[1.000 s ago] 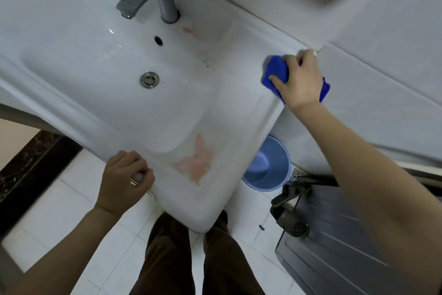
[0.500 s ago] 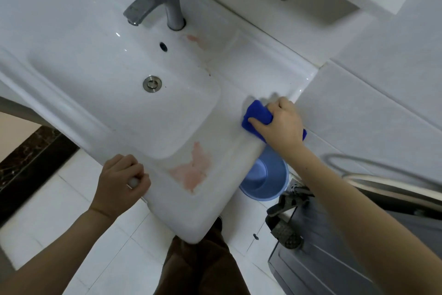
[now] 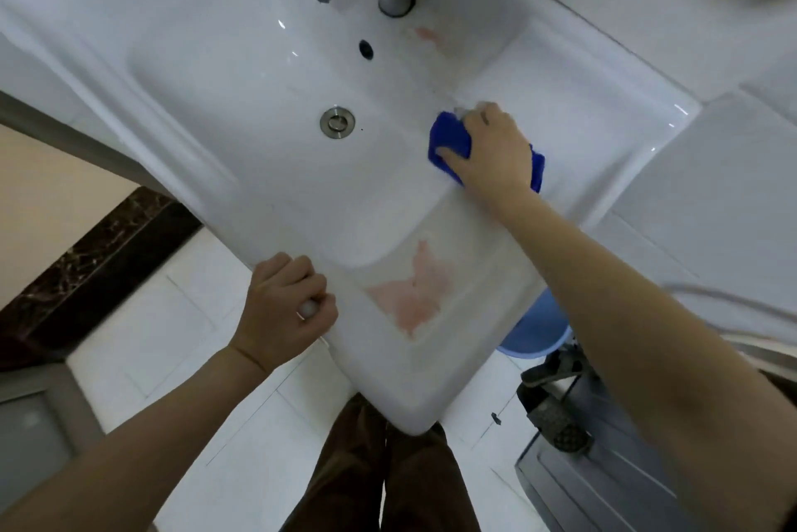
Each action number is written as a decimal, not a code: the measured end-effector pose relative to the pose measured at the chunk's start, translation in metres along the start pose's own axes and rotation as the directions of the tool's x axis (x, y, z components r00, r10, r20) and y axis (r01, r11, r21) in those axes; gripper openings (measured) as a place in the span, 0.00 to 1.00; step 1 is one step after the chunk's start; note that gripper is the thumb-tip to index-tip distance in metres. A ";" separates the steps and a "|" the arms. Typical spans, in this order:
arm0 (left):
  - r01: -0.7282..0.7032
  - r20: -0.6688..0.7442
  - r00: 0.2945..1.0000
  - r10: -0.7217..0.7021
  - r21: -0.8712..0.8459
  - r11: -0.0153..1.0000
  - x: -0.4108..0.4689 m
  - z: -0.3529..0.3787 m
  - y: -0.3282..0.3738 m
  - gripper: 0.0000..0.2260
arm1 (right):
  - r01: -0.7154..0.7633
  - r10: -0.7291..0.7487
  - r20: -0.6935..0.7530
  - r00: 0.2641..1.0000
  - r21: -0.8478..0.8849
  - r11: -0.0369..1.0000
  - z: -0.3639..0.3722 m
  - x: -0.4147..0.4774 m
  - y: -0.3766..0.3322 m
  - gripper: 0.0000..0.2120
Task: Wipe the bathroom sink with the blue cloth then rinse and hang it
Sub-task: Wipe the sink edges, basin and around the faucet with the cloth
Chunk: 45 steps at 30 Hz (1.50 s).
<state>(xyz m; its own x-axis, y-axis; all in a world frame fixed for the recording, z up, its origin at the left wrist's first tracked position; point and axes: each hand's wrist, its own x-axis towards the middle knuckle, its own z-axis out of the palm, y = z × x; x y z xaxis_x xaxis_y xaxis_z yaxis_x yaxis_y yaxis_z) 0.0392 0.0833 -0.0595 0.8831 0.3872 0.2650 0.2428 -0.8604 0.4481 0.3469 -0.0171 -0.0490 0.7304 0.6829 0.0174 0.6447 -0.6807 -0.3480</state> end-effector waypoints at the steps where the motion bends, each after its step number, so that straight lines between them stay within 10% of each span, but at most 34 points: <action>1: 0.002 0.001 1.000 -0.002 0.002 1.000 0.000 -0.002 0.001 0.11 | 0.050 -0.053 0.064 0.997 0.035 0.998 0.008 -0.021 -0.018 0.21; 6: 0.009 0.003 1.000 -0.009 -0.019 1.000 -0.002 -0.003 0.000 0.11 | 0.192 -0.213 0.121 0.970 0.162 0.968 0.008 -0.100 -0.028 0.20; 12: 0.014 -0.069 0.998 -0.014 0.001 1.000 -0.004 0.004 -0.003 0.10 | -0.215 0.220 -0.121 0.968 0.058 0.975 -0.009 -0.016 0.015 0.23; 20: 0.007 -0.005 1.000 -0.007 -0.016 1.000 -0.002 -0.006 0.003 0.10 | 0.110 -0.121 0.110 0.987 0.103 0.989 0.005 -0.107 -0.032 0.19; 26: -0.007 -0.076 0.997 0.009 0.030 1.000 -0.006 0.005 -0.001 0.09 | -0.235 0.244 -0.159 0.957 0.076 0.969 -0.009 -0.022 0.017 0.23; 34: -0.026 0.000 1.000 0.026 0.047 0.999 -0.006 -0.004 0.004 0.09 | 0.281 -0.325 0.222 0.920 0.209 0.937 0.012 -0.139 -0.055 0.22; 41: -0.026 -0.058 0.998 0.028 0.047 0.999 -0.007 0.003 0.003 0.09 | -0.098 0.101 -0.056 0.993 0.047 0.994 -0.001 -0.030 0.011 0.24; 45: 0.016 -0.012 1.000 -0.016 0.024 1.000 -0.004 -0.003 0.007 0.10 | 0.112 -0.128 0.133 0.983 0.120 0.986 0.021 -0.097 -0.052 0.21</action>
<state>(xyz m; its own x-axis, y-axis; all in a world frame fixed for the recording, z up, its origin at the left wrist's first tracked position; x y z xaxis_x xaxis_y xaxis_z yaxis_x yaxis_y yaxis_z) 0.0360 0.0768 -0.0551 0.8743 0.4046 0.2683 0.2663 -0.8618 0.4318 0.2382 -0.0427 -0.0522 0.6053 0.7935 -0.0629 0.6909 -0.5630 -0.4536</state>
